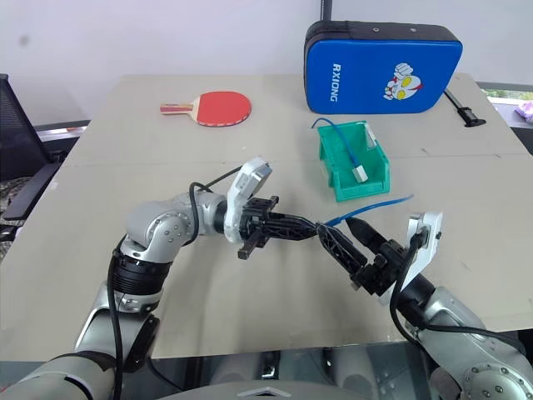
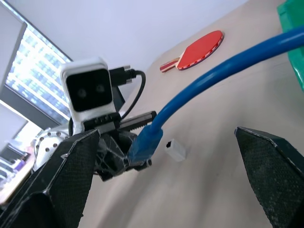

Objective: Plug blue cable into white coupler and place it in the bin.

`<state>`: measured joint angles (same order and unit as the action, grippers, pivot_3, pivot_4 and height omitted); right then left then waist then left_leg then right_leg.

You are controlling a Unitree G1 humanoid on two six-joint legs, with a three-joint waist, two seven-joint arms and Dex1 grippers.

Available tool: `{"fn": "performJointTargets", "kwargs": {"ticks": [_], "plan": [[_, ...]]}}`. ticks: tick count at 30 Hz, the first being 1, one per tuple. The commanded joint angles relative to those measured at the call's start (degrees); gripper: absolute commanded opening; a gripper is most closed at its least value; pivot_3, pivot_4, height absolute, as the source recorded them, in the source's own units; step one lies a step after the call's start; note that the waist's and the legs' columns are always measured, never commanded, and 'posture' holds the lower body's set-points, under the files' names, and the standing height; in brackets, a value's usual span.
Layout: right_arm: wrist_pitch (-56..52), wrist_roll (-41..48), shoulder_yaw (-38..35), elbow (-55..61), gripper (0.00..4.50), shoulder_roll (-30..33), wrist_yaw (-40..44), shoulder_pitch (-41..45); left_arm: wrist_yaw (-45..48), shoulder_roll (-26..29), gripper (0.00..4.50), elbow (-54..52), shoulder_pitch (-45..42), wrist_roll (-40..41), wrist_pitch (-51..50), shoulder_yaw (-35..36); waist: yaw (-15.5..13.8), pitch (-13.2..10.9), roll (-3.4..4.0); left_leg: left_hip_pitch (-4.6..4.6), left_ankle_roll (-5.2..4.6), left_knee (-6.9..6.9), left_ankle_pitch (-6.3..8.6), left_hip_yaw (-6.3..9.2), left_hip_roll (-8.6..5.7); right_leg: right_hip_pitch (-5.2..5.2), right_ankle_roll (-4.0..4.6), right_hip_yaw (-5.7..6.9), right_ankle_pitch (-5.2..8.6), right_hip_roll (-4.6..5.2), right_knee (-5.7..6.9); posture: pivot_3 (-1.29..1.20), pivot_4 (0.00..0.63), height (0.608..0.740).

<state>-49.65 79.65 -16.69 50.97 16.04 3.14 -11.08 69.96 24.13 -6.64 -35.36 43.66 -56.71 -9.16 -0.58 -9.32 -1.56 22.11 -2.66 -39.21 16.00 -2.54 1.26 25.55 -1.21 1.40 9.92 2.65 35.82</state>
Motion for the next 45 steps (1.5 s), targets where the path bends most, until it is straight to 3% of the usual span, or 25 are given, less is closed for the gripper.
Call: {"fn": "performJointTargets", "kwargs": {"ticks": [1,4,8,10,11,16,20,22,27,37,44,45], "plan": [[3.64,3.68,1.46,0.05,3.97,2.4,-1.82,0.71,-0.21,0.2,0.0,-2.7,0.07,2.37,0.09,1.32,-0.01,0.0,0.0,0.0,0.0,0.0,0.0,0.0,0.0,0.0,0.0,-0.01,0.0,0.0,0.0,0.0,0.15,0.731],[5.17,4.53,3.0,-0.49,2.72,4.77,-2.05,0.68,-0.69,0.14,0.0,-2.99,0.27,2.92,0.2,1.37,-0.03,0.0,0.0,-0.01,0.0,0.0,0.0,-0.01,0.0,0.0,0.0,-0.01,0.0,0.0,0.0,0.0,0.15,0.731],[6.7,4.73,5.03,-1.03,0.66,7.49,-1.85,0.84,-0.93,0.33,0.0,-3.41,0.54,3.26,0.53,1.3,0.02,0.0,0.0,-0.01,0.0,0.0,0.0,-0.02,0.01,0.0,0.0,-0.03,0.0,-0.02,0.0,0.0,0.15,0.731],[7.57,4.94,5.68,-1.26,0.06,8.59,-1.61,0.88,-1.58,0.15,0.0,-3.48,0.87,2.68,1.68,1.42,-0.05,0.0,0.0,-0.01,0.0,0.0,0.0,-0.01,0.01,0.0,0.0,-0.02,0.0,-0.03,0.0,0.0,0.15,0.731],[8.0,5.02,5.95,-1.35,0.06,9.04,-1.52,0.87,-1.91,0.05,0.0,-3.52,1.06,2.31,2.37,1.48,-0.05,0.0,0.0,-0.01,0.0,0.0,0.0,0.0,0.01,0.0,0.0,-0.01,0.0,-0.03,0.0,0.0,0.15,0.731],[10.19,5.02,6.7,-1.82,0.0,10.59,-1.47,1.17,-4.96,-0.11,2.2,-2.96,1.92,2.1,4.17,4.26,-0.06,-0.01,-0.01,0.01,0.0,0.0,0.0,-0.03,0.02,0.0,-0.01,-0.03,0.0,-0.02,-0.03,0.0,0.15,0.731],[12.16,3.73,5.83,-3.21,0.0,11.31,-0.94,1.38,-10.79,3.7,4.08,-2.82,6.3,-10.08,19.91,7.19,0.07,0.0,-0.01,-0.04,0.0,0.02,0.0,-0.07,0.02,0.0,-0.01,-0.09,0.0,-0.05,-0.03,0.0,0.15,0.731],[12.59,2.08,6.38,-4.68,0.0,11.34,0.15,1.66,-12.11,7.03,4.08,0.66,8.27,-14.98,27.71,9.85,0.23,-0.01,-0.01,-0.06,0.0,0.04,0.0,-0.13,0.03,0.01,0.0,-0.15,0.0,-0.1,-0.03,0.0,0.15,0.731],[12.83,-1.61,9.52,-7.35,0.0,10.64,1.93,3.85,-11.64,11.46,4.08,7.36,11.65,-20.02,36.21,11.5,-0.26,-0.01,-0.01,-0.07,0.0,0.07,0.0,-0.1,0.15,0.03,0.01,-0.08,0.0,-0.12,-0.01,0.0,0.15,0.731],[13.12,-4.72,11.48,-8.45,0.0,10.1,3.33,4.42,-11.03,10.84,4.08,7.29,18.65,-21.96,40.49,10.0,-0.24,-0.02,-0.05,0.19,-0.06,0.05,0.04,-0.12,0.04,0.09,-0.04,0.01,0.01,0.17,-0.21,0.0,0.15,0.731],[13.43,-6.33,11.82,-7.67,0.0,10.02,2.94,3.24,-10.31,9.13,4.08,13.17,17.25,-26.21,46.13,6.66,-0.19,-0.02,-0.05,0.15,-0.06,0.04,0.04,-0.08,0.05,0.08,-0.06,0.09,0.02,0.15,-0.16,0.0,0.15,0.731],[13.4,-6.54,11.91,-7.61,0.0,10.01,2.92,3.24,-10.02,8.99,3.86,14.35,16.83,-27.12,47.23,5.88,-0.18,-0.02,-0.05,0.12,-0.06,0.04,0.04,-0.11,0.06,0.07,-0.06,0.07,0.02,0.15,-0.15,0.0,0.15,0.731]]}}
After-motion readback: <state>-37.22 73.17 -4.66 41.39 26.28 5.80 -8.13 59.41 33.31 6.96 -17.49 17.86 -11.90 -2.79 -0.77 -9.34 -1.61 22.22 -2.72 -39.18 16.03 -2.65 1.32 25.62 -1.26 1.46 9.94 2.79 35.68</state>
